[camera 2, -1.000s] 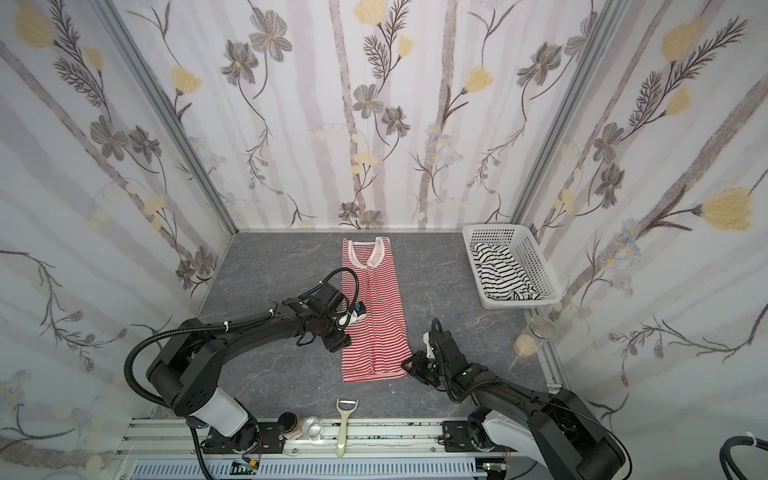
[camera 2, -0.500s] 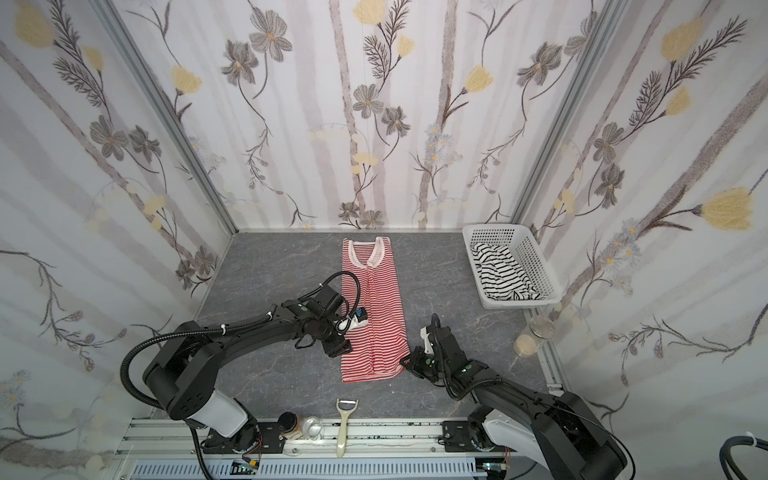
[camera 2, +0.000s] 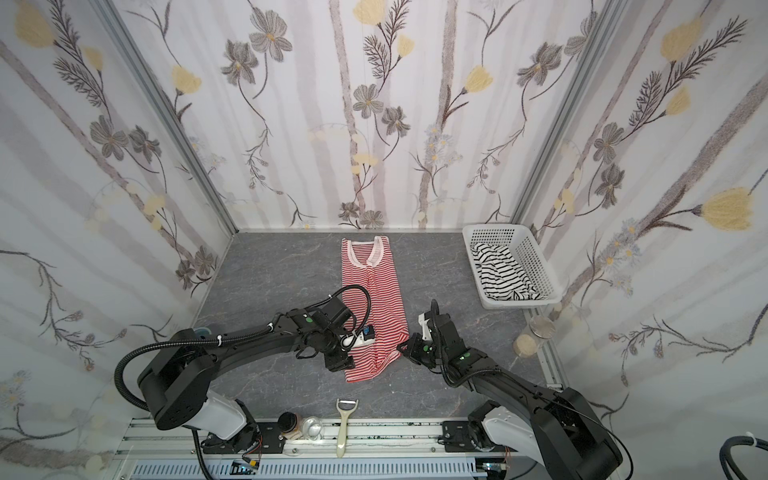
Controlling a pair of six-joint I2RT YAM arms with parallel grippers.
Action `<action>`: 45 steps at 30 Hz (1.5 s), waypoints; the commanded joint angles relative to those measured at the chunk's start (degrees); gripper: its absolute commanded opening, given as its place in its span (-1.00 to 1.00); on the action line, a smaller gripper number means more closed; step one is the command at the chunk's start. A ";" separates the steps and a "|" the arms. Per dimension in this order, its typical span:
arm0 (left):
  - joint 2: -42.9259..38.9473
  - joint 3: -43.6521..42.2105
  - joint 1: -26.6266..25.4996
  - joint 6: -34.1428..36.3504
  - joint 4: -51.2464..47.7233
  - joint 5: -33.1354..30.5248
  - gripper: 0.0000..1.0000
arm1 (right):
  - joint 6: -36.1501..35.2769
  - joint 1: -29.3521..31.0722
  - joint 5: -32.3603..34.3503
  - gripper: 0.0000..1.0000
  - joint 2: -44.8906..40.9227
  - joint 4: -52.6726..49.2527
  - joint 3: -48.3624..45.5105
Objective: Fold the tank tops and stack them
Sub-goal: 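Grasp both near hem corners of the tank top with both grippers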
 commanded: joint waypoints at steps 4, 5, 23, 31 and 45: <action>0.19 -1.68 -3.19 -0.21 -1.22 0.27 0.07 | -2.22 -0.82 -0.44 -0.96 2.00 0.00 2.40; 0.21 -1.86 -3.93 -0.27 -1.22 0.38 0.04 | -2.40 -0.84 -0.61 -0.96 2.44 0.08 2.64; 5.49 -0.71 -6.82 -0.02 -0.16 0.60 -0.03 | -2.41 -1.21 -1.59 -0.96 5.77 2.28 4.32; 8.28 -1.50 -7.46 1.78 -0.05 -7.01 -0.05 | -2.63 -1.52 -1.94 -0.96 6.66 2.51 4.83; 9.40 -3.43 -8.34 3.83 1.55 -13.39 -0.17 | -3.15 -2.33 -2.34 -0.96 6.96 1.95 5.08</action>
